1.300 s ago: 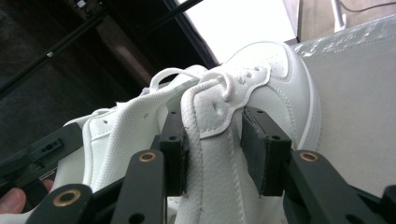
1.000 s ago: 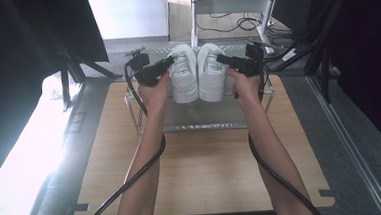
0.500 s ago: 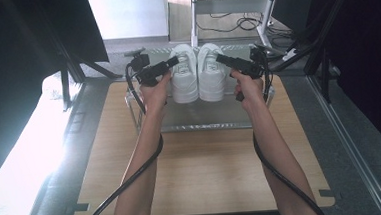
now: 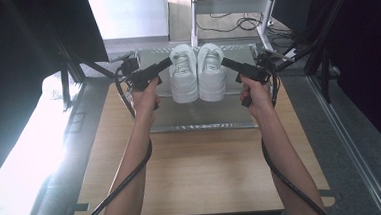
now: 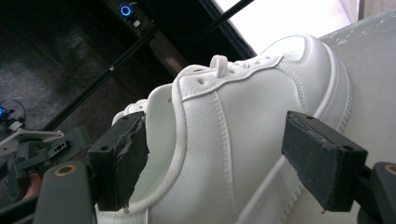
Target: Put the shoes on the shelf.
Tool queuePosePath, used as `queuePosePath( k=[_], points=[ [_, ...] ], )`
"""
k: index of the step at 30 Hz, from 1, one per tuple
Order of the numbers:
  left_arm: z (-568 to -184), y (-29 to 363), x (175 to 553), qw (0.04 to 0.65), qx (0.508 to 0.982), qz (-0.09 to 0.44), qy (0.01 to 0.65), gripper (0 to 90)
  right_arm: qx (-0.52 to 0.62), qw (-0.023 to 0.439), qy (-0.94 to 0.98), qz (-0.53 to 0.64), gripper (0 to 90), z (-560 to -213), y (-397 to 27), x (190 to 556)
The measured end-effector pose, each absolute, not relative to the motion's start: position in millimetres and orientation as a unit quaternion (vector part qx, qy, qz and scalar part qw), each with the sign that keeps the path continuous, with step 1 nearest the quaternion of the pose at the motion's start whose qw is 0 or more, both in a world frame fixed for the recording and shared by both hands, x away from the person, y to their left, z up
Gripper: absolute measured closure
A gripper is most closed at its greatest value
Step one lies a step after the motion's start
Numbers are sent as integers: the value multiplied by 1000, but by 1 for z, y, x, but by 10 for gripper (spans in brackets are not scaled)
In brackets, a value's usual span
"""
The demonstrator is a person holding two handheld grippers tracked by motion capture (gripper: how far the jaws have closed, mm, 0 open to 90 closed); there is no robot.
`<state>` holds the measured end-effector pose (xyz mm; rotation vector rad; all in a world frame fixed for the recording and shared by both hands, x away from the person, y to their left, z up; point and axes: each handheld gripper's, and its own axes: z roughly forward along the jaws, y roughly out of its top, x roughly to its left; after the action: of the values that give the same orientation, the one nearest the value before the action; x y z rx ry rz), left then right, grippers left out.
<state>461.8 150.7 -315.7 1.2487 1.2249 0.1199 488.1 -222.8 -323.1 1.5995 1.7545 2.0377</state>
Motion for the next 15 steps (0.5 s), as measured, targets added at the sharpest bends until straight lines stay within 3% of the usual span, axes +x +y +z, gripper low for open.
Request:
queuePosePath(
  k=[15],
  points=[
    [-334,172,428,647,555,60,519,178,491,-10,570,659,225,-336,-246,463]
  ],
)
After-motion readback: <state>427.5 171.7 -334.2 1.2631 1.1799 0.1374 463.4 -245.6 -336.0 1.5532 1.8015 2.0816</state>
